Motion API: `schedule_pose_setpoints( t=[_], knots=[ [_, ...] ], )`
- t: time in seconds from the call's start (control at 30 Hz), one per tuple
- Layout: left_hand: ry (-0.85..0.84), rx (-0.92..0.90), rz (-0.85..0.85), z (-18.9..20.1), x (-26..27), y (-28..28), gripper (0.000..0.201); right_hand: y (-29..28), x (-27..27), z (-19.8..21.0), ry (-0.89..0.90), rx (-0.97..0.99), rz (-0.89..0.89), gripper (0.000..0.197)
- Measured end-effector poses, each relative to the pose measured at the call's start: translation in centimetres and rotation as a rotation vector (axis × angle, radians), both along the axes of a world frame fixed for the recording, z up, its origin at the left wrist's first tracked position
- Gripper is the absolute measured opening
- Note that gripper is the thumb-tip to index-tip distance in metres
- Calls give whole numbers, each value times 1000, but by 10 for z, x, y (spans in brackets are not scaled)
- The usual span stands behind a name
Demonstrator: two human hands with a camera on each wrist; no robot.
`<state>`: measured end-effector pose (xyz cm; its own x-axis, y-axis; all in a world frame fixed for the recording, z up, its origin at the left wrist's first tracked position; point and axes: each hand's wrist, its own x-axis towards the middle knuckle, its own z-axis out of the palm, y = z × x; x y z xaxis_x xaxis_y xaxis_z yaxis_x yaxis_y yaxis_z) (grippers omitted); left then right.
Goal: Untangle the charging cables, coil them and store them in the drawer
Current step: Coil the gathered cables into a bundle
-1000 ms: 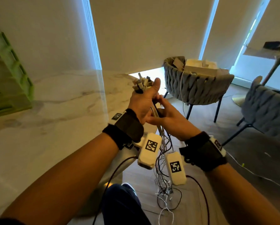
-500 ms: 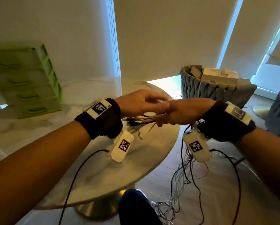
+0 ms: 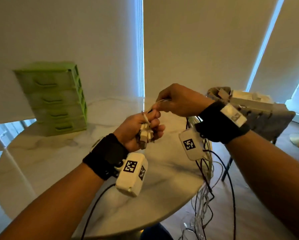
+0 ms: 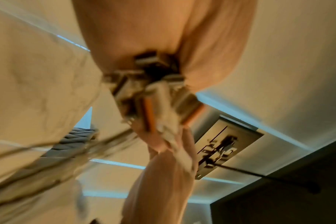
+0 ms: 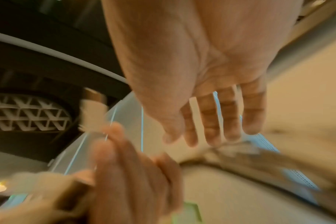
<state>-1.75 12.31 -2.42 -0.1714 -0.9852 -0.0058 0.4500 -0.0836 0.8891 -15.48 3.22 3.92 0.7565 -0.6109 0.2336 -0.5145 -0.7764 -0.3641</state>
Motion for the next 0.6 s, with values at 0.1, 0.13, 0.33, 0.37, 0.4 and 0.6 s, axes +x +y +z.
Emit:
schedule_pose_setpoints(
  t=[0.1, 0.13, 0.33, 0.37, 0.4, 0.6],
  knots=[
    [114, 15, 190, 12, 27, -10, 18, 2, 27, -2, -203, -164, -65, 28],
    [119, 29, 249, 14, 39, -14, 18, 7, 33, 0, -299, -162, -43, 29],
    [96, 43, 425, 5, 86, -21, 62, 48, 90, -16, -182, -91, 162, 32],
    [86, 56, 438, 1, 92, -21, 68, 51, 100, -22, -178, -136, 144, 30],
    [94, 71, 452, -6, 100, -23, 70, 52, 109, -28, -174, -154, 130, 29],
    [432, 162, 565, -41, 145, -36, 58, 42, 147, -53, -147, -133, 21, 20]
  ],
)
